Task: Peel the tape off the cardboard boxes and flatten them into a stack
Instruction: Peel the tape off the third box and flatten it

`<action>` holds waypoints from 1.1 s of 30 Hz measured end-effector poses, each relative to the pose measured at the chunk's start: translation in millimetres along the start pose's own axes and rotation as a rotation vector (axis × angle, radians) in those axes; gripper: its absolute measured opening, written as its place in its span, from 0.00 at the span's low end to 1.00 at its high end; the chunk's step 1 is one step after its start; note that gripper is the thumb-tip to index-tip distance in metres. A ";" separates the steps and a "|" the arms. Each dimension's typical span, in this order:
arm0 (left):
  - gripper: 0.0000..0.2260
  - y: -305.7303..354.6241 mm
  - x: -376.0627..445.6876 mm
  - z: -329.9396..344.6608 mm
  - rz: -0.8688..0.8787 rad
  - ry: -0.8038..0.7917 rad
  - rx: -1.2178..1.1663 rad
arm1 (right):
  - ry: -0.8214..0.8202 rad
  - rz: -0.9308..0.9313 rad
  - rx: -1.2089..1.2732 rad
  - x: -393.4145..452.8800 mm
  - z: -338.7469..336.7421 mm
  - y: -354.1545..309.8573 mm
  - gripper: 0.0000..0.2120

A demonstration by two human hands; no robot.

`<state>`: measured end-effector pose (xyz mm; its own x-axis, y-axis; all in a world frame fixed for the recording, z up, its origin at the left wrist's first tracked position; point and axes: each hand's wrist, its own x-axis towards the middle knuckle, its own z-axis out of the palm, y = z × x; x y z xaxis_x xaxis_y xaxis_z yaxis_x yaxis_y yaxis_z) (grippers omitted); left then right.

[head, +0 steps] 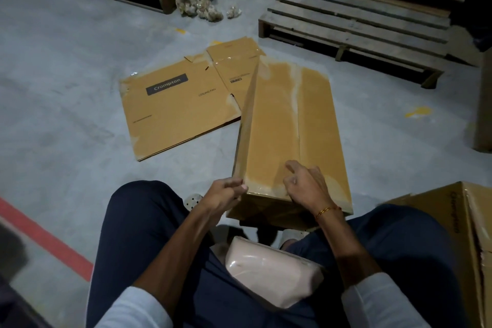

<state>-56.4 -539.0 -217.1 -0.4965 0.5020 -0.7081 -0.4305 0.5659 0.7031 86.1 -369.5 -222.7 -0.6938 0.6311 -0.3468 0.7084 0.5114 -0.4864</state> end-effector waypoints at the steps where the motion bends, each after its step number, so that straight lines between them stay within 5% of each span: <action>1: 0.20 -0.1 -1.4 2.0 0.025 -0.018 0.027 | -0.013 -0.015 -0.034 -0.1 -6.0 2.3 0.19; 11: 0.14 -0.2 -11.0 40.6 0.260 0.097 0.231 | 0.192 0.032 0.093 -13.4 -3.1 10.2 0.06; 20: 0.12 -3.2 -9.0 33.2 0.246 0.145 0.140 | -0.112 -0.163 -0.157 -25.7 -5.0 9.4 0.39; 24: 0.13 -1.7 -9.3 27.4 0.226 0.088 0.075 | 0.064 -0.195 -0.256 -29.7 4.5 3.3 0.30; 33: 0.05 -10.2 -2.3 20.4 0.193 0.104 0.094 | 0.086 -0.156 -0.172 -29.4 9.1 4.0 0.26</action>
<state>-35.5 -532.6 -223.9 -0.6398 0.5397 -0.5471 -0.2505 0.5266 0.8124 108.1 -391.3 -221.7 -0.7879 0.5807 -0.2051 0.6106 0.6934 -0.3824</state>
